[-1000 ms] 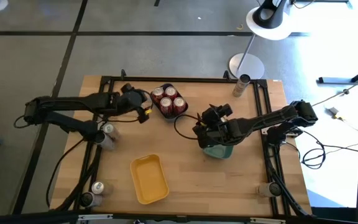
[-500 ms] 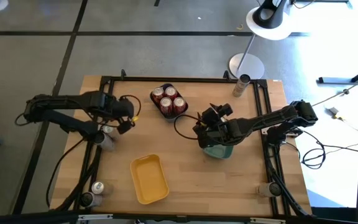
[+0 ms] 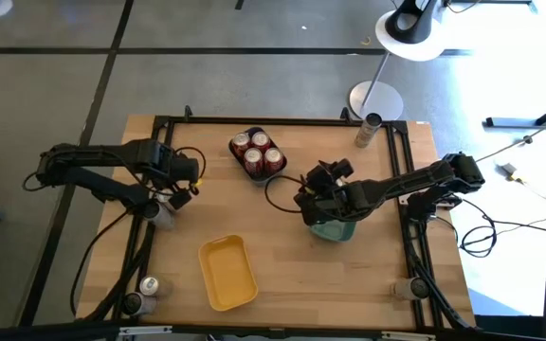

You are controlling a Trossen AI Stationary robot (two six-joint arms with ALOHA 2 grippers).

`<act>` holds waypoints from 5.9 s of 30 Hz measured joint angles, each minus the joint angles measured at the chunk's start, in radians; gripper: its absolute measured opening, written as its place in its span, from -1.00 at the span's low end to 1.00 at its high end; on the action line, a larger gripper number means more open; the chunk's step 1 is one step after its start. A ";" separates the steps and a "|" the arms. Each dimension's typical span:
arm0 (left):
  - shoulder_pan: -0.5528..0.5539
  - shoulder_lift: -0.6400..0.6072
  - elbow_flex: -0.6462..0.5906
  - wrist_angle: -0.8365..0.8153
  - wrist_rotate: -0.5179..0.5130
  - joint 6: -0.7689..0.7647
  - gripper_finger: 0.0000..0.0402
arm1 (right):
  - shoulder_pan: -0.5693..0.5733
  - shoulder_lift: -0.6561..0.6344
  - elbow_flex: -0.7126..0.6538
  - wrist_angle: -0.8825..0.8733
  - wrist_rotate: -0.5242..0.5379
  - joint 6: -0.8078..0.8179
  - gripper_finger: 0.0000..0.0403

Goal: Sort soda cans
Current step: Put the blue soda can into the green bin

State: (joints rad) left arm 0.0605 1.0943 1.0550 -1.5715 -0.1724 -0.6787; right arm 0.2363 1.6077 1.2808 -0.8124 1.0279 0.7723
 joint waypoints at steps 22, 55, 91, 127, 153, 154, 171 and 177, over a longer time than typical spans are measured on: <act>-0.026 -0.014 -0.202 0.069 0.129 -0.007 0.94 | 0.000 0.000 0.000 0.004 -0.058 -0.019 0.59; -0.031 -0.012 0.018 0.169 0.117 0.113 0.11 | 0.187 0.000 0.000 0.009 -0.192 -0.017 0.58; -0.090 0.505 0.467 0.895 0.294 0.654 0.12 | 0.341 -0.219 0.005 0.057 -0.248 0.038 -0.31; -0.103 0.575 0.441 1.407 0.292 0.694 0.12 | 0.358 -0.174 -0.228 0.383 -0.183 0.004 -0.94; -0.070 1.035 0.583 1.744 0.194 0.628 0.12 | 0.686 -0.341 -0.180 0.275 0.131 0.035 -0.94; -0.070 1.055 0.599 1.743 0.194 0.627 0.12 | 0.686 -0.339 -0.180 0.272 0.133 0.036 -0.94; -0.071 1.210 0.642 1.808 0.194 0.629 0.12 | 0.686 -0.327 -0.179 0.262 0.143 0.091 -0.94; -0.072 1.210 0.642 1.805 0.183 0.650 0.15 | 0.686 -0.327 -0.179 0.263 0.140 0.117 -0.94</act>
State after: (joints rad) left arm -0.0113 2.3043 1.6970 0.2338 0.0105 -0.0285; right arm 0.9226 1.2810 1.1015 -0.5495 1.1683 0.8897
